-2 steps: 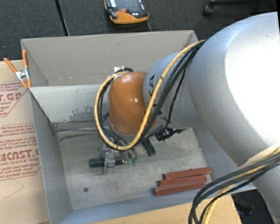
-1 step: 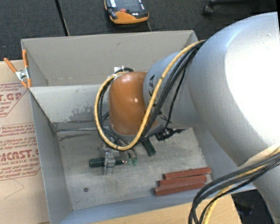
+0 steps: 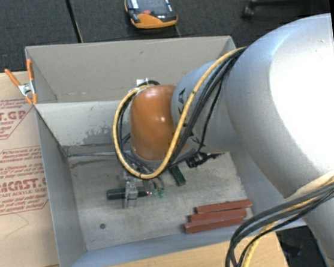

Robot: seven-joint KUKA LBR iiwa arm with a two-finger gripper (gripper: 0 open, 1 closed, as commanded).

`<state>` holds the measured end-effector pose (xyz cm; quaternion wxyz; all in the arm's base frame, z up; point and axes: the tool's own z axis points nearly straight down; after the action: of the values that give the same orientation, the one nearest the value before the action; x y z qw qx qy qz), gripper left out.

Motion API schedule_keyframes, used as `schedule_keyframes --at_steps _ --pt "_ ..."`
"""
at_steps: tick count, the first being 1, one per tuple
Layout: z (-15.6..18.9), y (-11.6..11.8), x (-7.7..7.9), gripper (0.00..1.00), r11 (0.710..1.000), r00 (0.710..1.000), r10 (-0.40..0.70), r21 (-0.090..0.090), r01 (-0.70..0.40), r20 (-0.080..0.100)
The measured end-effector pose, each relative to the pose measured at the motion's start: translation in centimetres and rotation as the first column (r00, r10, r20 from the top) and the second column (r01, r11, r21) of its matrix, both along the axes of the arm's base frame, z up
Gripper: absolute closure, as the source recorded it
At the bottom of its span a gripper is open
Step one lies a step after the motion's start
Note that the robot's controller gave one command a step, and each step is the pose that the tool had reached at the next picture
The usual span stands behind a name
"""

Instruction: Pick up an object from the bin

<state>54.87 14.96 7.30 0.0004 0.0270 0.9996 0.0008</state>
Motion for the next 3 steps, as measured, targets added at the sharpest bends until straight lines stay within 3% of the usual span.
schedule_keyframes --at_steps 3 --pt "2.6 0.0 -0.1 1.00 1.000 1.000 0.000 -0.001 0.000 -0.001"
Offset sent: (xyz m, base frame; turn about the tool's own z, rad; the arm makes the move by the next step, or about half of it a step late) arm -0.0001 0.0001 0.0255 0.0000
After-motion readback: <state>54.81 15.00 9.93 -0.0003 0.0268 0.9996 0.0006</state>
